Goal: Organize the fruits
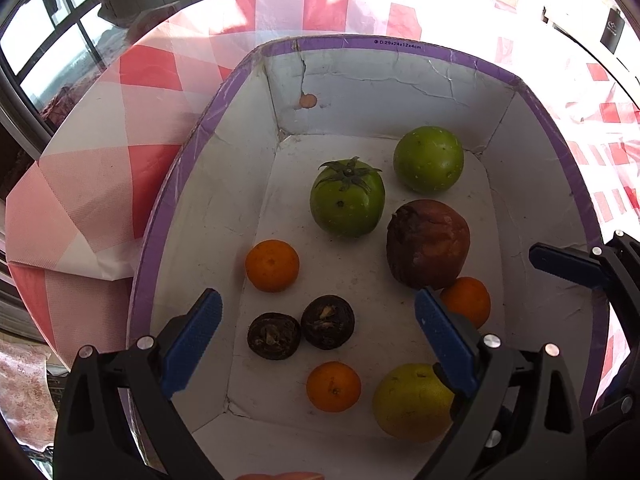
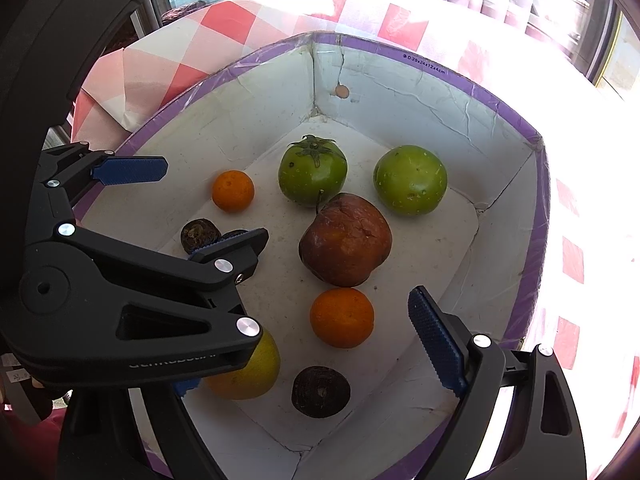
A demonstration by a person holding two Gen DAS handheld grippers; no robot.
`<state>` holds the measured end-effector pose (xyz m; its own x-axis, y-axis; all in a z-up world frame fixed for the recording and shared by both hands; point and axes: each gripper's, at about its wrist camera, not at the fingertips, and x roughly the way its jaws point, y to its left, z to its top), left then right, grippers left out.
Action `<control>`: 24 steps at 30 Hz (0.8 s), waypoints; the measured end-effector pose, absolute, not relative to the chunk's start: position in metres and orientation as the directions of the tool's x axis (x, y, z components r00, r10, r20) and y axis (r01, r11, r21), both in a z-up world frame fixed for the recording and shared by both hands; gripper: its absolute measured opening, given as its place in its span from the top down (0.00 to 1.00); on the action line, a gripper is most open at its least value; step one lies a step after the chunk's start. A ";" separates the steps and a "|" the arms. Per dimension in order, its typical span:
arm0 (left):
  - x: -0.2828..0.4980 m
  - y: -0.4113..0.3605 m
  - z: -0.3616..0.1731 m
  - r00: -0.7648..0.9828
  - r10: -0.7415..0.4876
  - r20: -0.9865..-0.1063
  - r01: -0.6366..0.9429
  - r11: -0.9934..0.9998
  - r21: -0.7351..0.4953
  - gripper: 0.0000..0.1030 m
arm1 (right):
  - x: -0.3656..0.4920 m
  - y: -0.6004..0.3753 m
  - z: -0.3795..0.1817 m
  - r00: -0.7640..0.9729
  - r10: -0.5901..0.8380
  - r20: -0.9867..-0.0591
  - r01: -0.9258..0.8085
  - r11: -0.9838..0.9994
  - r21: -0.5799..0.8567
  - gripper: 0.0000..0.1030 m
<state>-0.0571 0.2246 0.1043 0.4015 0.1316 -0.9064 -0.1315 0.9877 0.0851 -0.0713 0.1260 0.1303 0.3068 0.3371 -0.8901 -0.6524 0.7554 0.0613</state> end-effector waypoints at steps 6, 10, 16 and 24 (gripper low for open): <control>-0.056 0.228 0.103 0.387 0.121 -0.914 -0.142 0.987 0.070 0.06 | -0.071 0.125 0.130 0.307 0.339 -0.889 -0.654 0.754 0.062 0.16; -0.056 0.228 0.103 0.386 0.121 -0.914 -0.143 0.987 0.071 0.06 | -0.071 0.124 0.130 0.308 0.341 -0.888 -0.653 0.755 0.063 0.16; -0.057 0.228 0.104 0.390 0.131 -0.912 -0.146 0.986 0.079 0.06 | -0.070 0.125 0.130 0.310 0.343 -0.887 -0.654 0.754 0.063 0.16; -0.058 0.229 0.105 0.386 0.170 -0.907 -0.184 0.977 0.105 0.06 | -0.068 0.123 0.131 0.313 0.369 -0.875 -0.655 0.751 0.083 0.16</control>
<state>-0.0576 0.2292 0.1054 0.3856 0.1698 -0.9069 -0.1838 0.9774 0.1049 -0.0682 0.1229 0.1309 0.3127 0.3692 -0.8752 -0.6551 0.7510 0.0828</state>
